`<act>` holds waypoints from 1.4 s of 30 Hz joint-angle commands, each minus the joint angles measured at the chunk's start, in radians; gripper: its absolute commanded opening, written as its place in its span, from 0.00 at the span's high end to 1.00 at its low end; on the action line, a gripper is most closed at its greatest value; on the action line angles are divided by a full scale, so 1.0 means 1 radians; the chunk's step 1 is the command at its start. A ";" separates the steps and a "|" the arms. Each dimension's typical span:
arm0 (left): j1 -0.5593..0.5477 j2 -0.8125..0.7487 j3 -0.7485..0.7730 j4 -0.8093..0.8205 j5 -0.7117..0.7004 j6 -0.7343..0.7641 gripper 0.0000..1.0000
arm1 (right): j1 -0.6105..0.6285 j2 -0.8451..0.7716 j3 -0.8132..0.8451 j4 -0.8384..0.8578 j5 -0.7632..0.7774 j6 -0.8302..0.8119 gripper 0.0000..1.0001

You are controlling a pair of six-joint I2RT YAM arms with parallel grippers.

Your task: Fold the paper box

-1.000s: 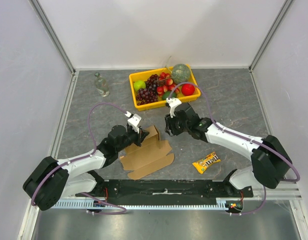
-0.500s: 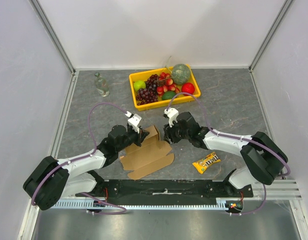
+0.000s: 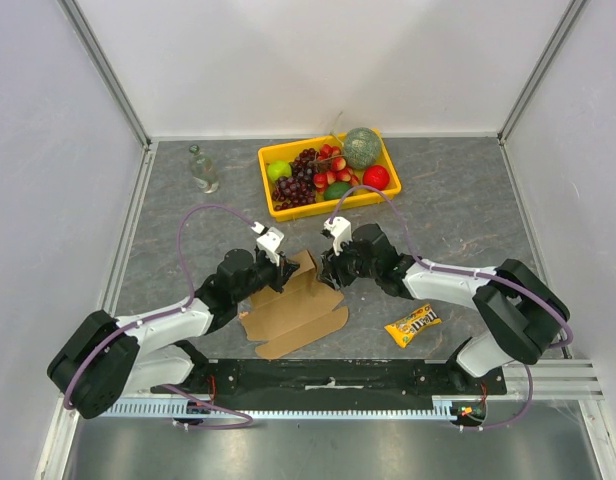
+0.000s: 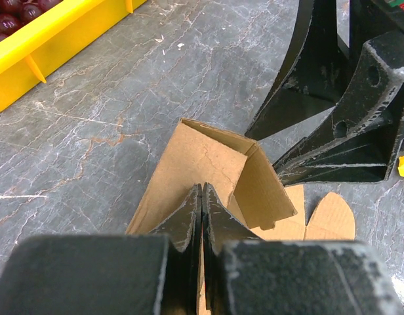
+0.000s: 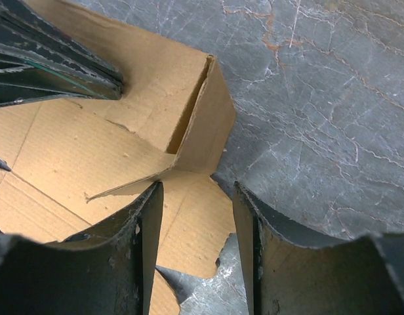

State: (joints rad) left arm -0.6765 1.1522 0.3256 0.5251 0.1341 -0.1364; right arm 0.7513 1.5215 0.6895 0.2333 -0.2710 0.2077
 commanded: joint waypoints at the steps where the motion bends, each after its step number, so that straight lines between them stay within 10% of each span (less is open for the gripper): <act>1: -0.005 0.009 0.018 -0.028 0.010 -0.002 0.98 | 0.013 -0.003 -0.018 0.077 -0.031 -0.019 0.46; 42: -0.005 -0.002 0.012 -0.024 -0.013 -0.008 0.95 | 0.023 0.104 -0.077 0.331 -0.031 -0.119 0.38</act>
State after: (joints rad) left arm -0.6765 1.1534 0.3283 0.5201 0.1337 -0.1368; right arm 0.7700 1.6077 0.6128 0.5098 -0.3134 0.1314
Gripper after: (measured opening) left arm 0.036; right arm 0.614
